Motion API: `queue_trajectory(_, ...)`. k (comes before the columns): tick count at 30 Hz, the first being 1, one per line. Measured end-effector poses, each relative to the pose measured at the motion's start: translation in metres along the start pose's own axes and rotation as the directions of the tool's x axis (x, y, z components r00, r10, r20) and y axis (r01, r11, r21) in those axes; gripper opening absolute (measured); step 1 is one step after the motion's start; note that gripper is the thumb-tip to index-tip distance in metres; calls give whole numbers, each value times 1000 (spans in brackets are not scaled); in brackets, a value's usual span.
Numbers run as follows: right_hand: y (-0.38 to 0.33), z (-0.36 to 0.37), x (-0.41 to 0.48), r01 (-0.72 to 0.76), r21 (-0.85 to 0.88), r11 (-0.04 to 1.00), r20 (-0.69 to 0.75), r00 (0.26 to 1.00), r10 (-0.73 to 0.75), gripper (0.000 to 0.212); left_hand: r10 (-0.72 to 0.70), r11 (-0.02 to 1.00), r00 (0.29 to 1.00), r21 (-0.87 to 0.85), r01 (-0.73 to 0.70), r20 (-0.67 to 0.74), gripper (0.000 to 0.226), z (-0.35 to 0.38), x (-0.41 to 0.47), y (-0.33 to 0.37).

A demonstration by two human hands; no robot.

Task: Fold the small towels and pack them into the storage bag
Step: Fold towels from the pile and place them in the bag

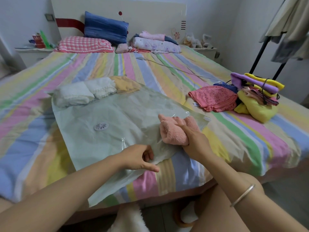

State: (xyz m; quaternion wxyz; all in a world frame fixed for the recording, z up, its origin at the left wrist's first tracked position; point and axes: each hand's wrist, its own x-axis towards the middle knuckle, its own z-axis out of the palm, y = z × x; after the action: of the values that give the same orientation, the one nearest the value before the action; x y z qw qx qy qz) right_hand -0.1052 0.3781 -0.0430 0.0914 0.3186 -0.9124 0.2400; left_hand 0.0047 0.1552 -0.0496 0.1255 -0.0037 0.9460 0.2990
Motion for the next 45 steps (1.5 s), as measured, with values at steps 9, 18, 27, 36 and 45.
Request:
queue_trajectory(9,3,-5,0,-49,67,997,16,999,48,61,16,999,985,-37,-23,-174,36,16,-9,-10)
queue_trajectory(18,2,-7,-2,-68,87,994,19,998,66,61,-223,974,961,-77,213,-163,14,9,8,16)
queue_trajectory(27,6,-13,-5,-77,160,984,16,997,76,62,-279,953,960,-119,278,13,22,-2,15,27)
queue_trajectory(36,1,-16,-8,-156,419,894,-51,979,195,43,-189,976,972,-135,171,-137,15,-4,-5,21)
queue_trajectory(45,-48,-54,-4,70,880,470,-201,951,234,27,260,793,925,608,-41,-278,31,-6,-24,28)
